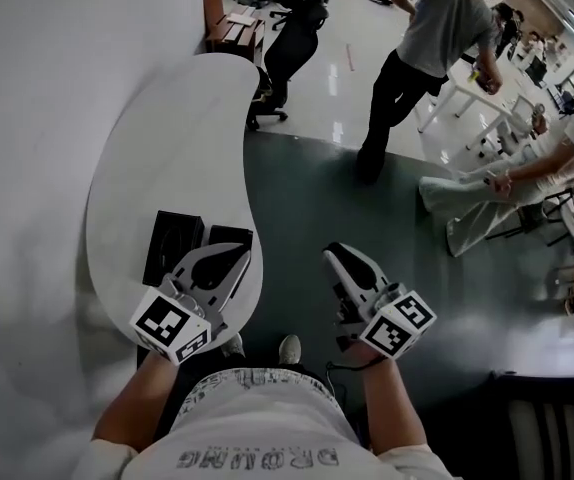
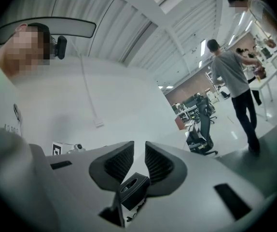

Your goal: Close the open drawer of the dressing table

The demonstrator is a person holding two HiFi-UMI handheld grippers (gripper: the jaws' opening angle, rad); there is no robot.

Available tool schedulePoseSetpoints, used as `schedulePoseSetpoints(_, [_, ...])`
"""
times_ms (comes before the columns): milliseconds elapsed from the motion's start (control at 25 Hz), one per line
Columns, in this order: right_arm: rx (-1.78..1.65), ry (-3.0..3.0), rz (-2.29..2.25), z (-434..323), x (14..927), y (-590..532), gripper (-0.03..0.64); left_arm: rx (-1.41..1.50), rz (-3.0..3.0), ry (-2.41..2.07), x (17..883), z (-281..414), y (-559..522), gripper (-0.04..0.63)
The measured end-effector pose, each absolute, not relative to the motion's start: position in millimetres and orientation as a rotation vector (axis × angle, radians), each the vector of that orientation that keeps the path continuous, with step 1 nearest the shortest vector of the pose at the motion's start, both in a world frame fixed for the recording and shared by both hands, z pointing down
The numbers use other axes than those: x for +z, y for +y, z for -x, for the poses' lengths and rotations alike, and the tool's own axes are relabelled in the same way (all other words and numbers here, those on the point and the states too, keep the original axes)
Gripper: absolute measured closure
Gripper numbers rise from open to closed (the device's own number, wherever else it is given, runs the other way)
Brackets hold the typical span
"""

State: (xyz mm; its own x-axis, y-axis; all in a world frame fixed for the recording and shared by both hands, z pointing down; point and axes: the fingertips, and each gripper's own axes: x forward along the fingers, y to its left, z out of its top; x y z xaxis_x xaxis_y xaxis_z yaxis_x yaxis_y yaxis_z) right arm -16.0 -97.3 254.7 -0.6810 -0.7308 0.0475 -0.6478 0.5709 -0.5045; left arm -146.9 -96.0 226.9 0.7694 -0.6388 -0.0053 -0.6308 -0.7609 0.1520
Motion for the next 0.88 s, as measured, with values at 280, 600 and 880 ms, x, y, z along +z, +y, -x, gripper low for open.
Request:
schedulePoseSetpoints(280, [-0.725, 2.646, 1.162, 17.5, 253.2, -96.4, 0.561, -0.091, -2.819, -1.031, 227.2, 148.2, -95.4, 0.580])
schedulePoseSetpoints(600, [-0.707, 2.674, 1.150, 18.9, 250.9, -94.5, 0.592, -0.096, -2.802, -1.043, 230.3, 144.4, -93.5, 0.580])
schedulePoseSetpoints(880, [-0.682, 2.712, 1.140, 21.9, 248.6, -94.5, 0.607, -0.102, -2.782, -1.060, 234.9, 143.6, -96.7, 0.580])
